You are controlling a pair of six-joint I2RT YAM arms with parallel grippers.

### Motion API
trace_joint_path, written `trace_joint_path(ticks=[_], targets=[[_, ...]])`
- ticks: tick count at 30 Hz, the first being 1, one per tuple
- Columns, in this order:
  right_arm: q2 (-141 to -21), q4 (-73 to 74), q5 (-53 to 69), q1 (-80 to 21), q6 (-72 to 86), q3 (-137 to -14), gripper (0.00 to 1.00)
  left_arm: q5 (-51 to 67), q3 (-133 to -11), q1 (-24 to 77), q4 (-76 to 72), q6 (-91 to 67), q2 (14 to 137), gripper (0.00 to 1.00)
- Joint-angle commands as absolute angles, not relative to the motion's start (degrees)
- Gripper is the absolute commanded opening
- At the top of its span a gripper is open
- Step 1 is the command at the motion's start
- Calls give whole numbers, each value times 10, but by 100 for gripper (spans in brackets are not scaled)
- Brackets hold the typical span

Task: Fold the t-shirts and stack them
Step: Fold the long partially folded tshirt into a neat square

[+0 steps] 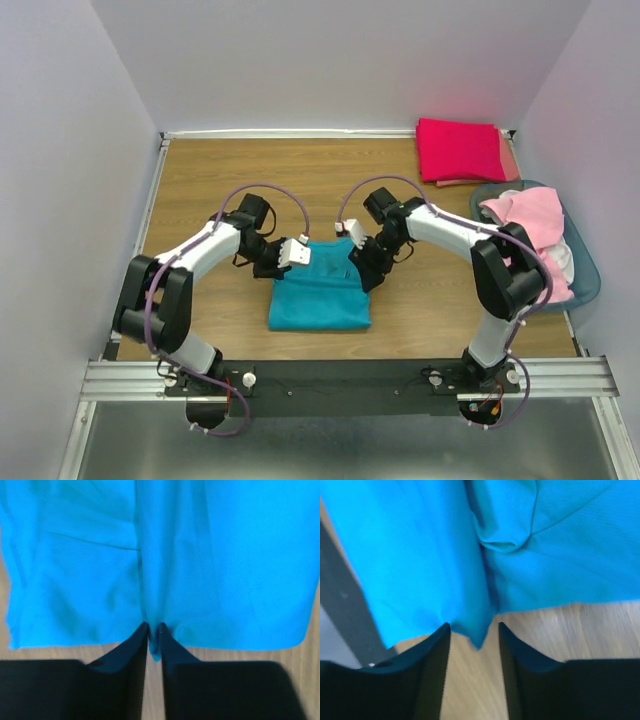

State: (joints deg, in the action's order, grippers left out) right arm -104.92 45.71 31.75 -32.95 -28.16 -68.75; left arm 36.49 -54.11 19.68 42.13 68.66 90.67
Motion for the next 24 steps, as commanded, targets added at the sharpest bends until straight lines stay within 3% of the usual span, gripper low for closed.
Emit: trace_joint_path(ticks=[1, 3, 6, 14, 24], targets=[[-998, 508, 348, -326, -225, -733, 53, 378, -560, 195, 476, 704, 833, 31], [-994, 531, 344, -323, -210, -775, 59, 389, -590, 196, 486, 708, 814, 39], [-1018, 531, 347, -309, -190, -821, 59, 418, -629, 211, 494, 701, 811, 47], [-1186, 525, 494, -267, -89, -991, 29, 433, -642, 272, 429, 646, 871, 48], [-1262, 461, 576, -279, -2, -981, 24, 448, -628, 296, 396, 635, 968, 52]])
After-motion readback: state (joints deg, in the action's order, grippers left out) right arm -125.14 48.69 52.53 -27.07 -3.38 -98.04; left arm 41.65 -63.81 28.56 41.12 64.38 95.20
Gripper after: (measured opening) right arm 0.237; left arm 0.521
